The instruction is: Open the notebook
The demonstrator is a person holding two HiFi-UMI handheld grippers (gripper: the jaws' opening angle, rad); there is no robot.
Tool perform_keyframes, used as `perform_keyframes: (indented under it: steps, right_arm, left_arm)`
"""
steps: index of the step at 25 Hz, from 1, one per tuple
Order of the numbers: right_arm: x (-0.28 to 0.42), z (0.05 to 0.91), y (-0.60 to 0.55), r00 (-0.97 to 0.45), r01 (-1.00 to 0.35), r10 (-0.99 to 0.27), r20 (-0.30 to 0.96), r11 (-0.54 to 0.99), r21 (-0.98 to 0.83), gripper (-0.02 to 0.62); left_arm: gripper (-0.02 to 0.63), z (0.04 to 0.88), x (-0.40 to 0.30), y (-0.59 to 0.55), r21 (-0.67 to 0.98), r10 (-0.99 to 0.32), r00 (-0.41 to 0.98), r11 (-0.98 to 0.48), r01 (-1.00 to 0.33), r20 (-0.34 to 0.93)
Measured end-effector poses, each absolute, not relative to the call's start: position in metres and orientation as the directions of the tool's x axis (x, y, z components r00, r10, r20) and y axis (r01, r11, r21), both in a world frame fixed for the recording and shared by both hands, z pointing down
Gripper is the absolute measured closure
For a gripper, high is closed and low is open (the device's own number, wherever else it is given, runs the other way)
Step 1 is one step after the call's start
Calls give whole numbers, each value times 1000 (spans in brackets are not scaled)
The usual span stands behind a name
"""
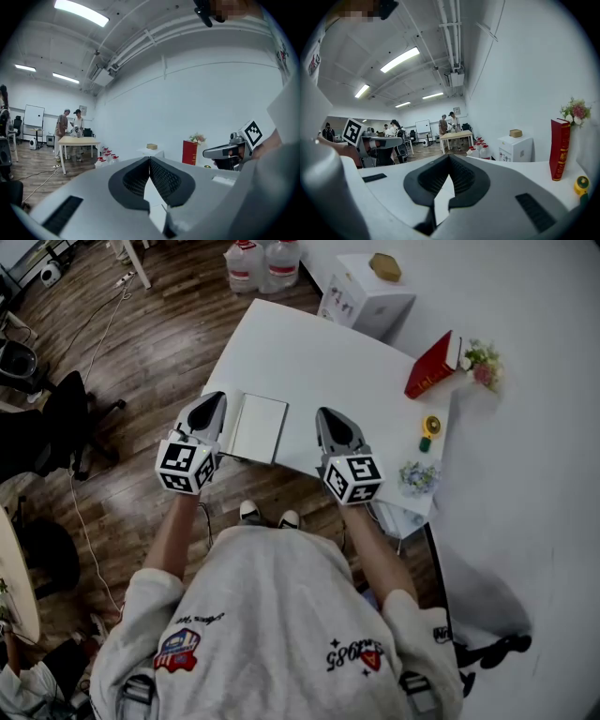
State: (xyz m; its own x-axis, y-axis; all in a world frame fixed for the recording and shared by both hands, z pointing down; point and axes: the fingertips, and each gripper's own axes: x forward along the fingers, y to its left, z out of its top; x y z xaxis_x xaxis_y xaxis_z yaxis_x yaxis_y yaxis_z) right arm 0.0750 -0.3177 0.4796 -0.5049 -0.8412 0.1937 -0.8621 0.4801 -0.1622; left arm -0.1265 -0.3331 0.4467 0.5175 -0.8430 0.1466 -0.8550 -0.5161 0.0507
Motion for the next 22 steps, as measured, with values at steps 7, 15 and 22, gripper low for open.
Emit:
perform_keyframes:
  steps: [7,15,22]
  right_arm:
    - [77,471,-323,-503,-863,-846,179,481,-153,603]
    - [78,470,-324,-504,-863,-846,176,484,-146,603]
    - [78,469,-325,-501,-865,-847,179,486,-124,603]
  left_arm:
    - [601,442,-123,-335,73,-844,519,-514,-855,133]
    - [601,445,-123,-339,70,-844,517,-513,-856,139]
    - [601,452,-120,-339,76,-839,521,-516,-853,155]
